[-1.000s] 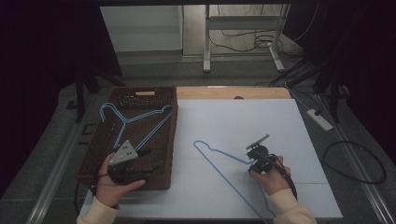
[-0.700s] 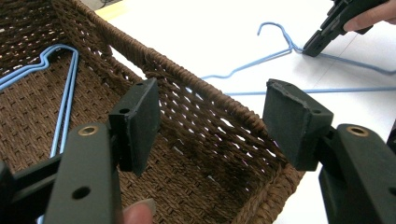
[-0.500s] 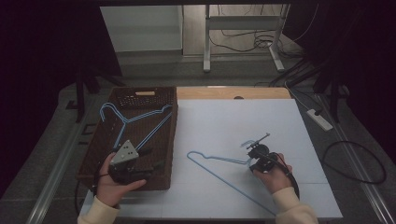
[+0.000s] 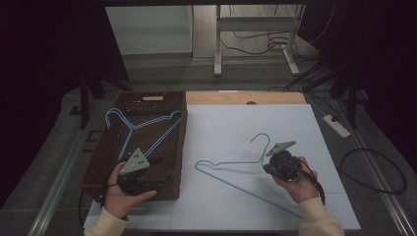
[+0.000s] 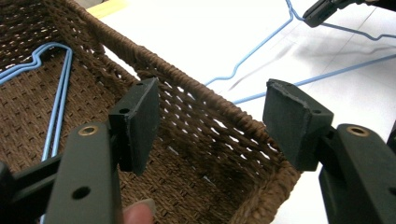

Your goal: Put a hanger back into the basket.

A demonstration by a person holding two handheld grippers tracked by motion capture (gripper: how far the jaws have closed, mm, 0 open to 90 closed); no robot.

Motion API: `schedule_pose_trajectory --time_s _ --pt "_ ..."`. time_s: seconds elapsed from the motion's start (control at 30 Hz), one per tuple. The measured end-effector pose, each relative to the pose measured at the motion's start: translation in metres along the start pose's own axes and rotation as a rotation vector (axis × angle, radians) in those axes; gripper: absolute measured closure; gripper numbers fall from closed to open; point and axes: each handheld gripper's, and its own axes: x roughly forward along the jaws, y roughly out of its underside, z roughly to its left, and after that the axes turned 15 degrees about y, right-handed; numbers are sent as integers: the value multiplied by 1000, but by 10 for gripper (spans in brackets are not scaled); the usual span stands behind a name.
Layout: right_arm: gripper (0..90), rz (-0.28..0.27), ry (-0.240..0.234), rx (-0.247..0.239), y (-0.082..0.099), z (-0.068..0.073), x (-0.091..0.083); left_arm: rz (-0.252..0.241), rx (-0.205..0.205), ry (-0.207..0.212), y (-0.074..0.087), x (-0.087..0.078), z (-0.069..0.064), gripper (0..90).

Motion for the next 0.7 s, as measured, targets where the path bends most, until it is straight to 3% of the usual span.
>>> schedule_pose_trajectory --time_s 0.27,0.7 --pt "878 -84 -42 -33 4 2 -5 8 14 7 -6 5 -8 363" --pt "878 -125 -93 -60 10 1 -7 52 33 53 -24 28 -22 355"
